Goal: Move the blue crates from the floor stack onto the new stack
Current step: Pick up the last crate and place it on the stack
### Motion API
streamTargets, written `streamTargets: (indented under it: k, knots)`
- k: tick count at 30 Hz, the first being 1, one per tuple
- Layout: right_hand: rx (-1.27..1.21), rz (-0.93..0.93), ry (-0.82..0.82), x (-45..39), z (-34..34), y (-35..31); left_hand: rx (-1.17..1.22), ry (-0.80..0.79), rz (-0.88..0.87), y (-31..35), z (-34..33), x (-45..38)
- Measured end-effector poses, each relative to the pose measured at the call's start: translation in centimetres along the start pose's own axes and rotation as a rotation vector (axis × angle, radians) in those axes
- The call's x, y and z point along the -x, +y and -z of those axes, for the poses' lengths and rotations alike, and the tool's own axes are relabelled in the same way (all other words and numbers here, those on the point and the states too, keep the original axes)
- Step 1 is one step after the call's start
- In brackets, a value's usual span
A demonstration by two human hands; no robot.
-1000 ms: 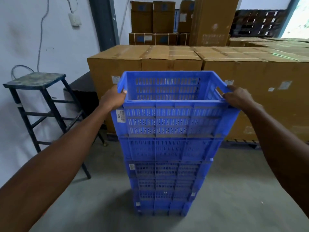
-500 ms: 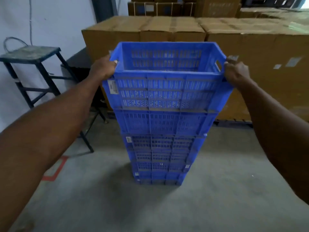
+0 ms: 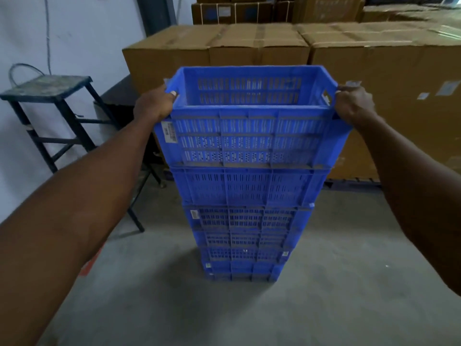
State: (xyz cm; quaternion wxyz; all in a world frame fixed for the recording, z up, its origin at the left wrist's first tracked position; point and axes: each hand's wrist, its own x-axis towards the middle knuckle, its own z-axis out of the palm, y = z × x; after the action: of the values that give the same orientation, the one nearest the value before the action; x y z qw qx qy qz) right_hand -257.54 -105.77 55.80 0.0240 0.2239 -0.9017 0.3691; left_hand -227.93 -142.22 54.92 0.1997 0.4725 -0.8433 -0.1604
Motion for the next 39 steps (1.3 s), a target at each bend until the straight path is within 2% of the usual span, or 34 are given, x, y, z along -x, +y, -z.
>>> streamTargets:
  k: [3,10,17,21,27,33,39]
  knots:
    - [0.015,0.000,-0.013,-0.6,0.2,-0.3,-0.007,0.052,0.024,0.2,-0.7,0.2]
    - [-0.021,-0.026,0.105,1.4,-1.9,-0.6,-0.013,-0.005,-0.034,-1.0,0.8,-2.0]
    - [-0.076,-0.115,0.076,0.6,-0.3,-0.5,-0.050,0.163,-0.021,-0.3,-0.9,0.4]
    - [-0.077,-0.072,0.101,1.6,-1.5,-0.7,-0.022,0.086,-0.005,-1.4,0.5,-0.3]
    - [-0.094,-0.147,0.043,-0.3,-0.1,-0.8,-0.040,0.181,-0.033,-0.6,-1.3,1.4]
    - [-0.085,-0.082,0.102,1.5,-1.9,-0.7,-0.064,0.047,-0.006,-1.6,0.5,-1.2]
    - [-0.098,-0.127,0.022,-0.1,-0.1,-0.4,-0.065,0.119,-0.035,-1.0,-1.2,0.4]
